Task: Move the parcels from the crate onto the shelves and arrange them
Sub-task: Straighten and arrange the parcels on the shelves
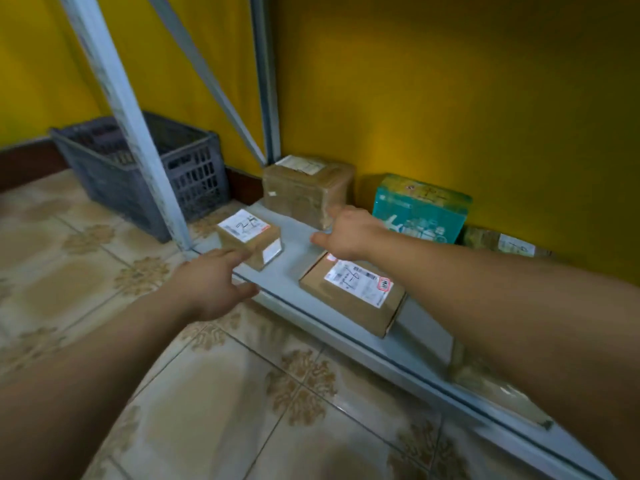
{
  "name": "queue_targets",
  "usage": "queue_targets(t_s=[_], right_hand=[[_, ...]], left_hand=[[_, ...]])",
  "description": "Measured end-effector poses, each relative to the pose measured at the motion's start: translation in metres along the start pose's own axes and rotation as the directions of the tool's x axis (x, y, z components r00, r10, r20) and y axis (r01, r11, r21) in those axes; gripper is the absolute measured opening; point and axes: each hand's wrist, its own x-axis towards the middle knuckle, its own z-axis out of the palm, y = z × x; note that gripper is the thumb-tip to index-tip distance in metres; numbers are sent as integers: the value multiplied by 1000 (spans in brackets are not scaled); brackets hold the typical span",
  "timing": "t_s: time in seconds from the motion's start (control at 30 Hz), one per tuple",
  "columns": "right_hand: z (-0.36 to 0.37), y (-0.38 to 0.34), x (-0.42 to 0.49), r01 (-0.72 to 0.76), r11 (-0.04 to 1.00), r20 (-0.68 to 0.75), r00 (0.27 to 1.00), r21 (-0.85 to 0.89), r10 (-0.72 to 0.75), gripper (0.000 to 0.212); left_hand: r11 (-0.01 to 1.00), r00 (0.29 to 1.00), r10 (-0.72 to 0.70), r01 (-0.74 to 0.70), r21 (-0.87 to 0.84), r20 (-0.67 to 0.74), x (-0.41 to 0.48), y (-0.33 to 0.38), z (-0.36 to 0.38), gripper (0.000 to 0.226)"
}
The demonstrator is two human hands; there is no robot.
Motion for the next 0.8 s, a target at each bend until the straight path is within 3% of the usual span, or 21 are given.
queue_targets(t_s=[0.17,0.4,0.53,0.67,0.8], right_hand=[[7,-52,15,86,996,42,995,-10,-86,74],[64,-53,76,76,997,106,991,33,-79,79],[101,-56,122,67,995,80,994,76,-73,83],[126,-72,158,156,979,61,984,128,-165,96],[148,-76,180,210,975,52,975,77,-215,88]], left_hand=[[997,998,-60,59,-48,-26,-22,-40,-11,71],[972,984,-175,179,-149,44,8,-69,26,69],[953,966,-238,253,-168,104,38,-91,52,69],[936,947,-286,309,-169,145,70,-108,68,69],[925,936,-306,335,-181,171,96,-123,74,68]])
